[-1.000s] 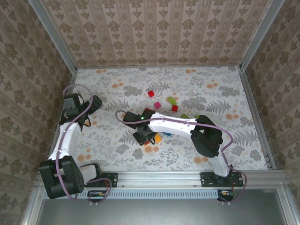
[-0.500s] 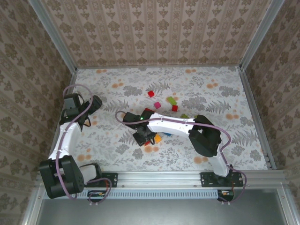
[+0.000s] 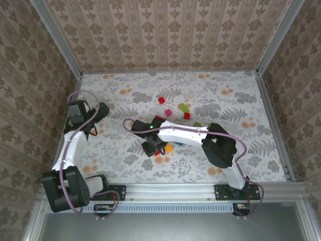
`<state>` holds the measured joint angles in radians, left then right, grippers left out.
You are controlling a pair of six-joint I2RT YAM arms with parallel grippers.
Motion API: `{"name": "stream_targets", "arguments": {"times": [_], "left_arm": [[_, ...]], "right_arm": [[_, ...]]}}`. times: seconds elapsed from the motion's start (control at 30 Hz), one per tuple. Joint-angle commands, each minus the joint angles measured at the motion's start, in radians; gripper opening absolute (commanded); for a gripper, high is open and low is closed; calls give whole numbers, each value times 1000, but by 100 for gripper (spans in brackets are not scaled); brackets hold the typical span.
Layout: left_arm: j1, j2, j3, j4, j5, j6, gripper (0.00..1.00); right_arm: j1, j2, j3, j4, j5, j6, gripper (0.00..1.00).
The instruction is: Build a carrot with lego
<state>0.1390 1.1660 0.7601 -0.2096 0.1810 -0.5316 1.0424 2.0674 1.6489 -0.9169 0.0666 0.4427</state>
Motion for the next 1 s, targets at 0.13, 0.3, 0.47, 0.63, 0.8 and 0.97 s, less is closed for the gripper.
{"name": "stream_targets", "arguments": {"times": [0.13,0.3,0.47,0.63,0.8,0.97], "left_arm": [[-2,11,32,5,15,-7,99],[-1,11,32,3,17,-6,99],[-1,12,34,3,16,-6,99],[-2,14,35,4,18,-7,99],[-4,15,35,6,19,-7,99],[-4,14,36,5,18,-7,99]], "right_arm": [[-5,-52,-22,-7,1,-12,49],[-5,-60,-25,-2,5,-11,50],[-5,-70,-22,-1,3,-13,51],[-5,-69,-21,-6,6,-15,48],[-5,-57,-21,-5,3,-16,45],[-5,-53,-17,-5,1,-19,41]]}}
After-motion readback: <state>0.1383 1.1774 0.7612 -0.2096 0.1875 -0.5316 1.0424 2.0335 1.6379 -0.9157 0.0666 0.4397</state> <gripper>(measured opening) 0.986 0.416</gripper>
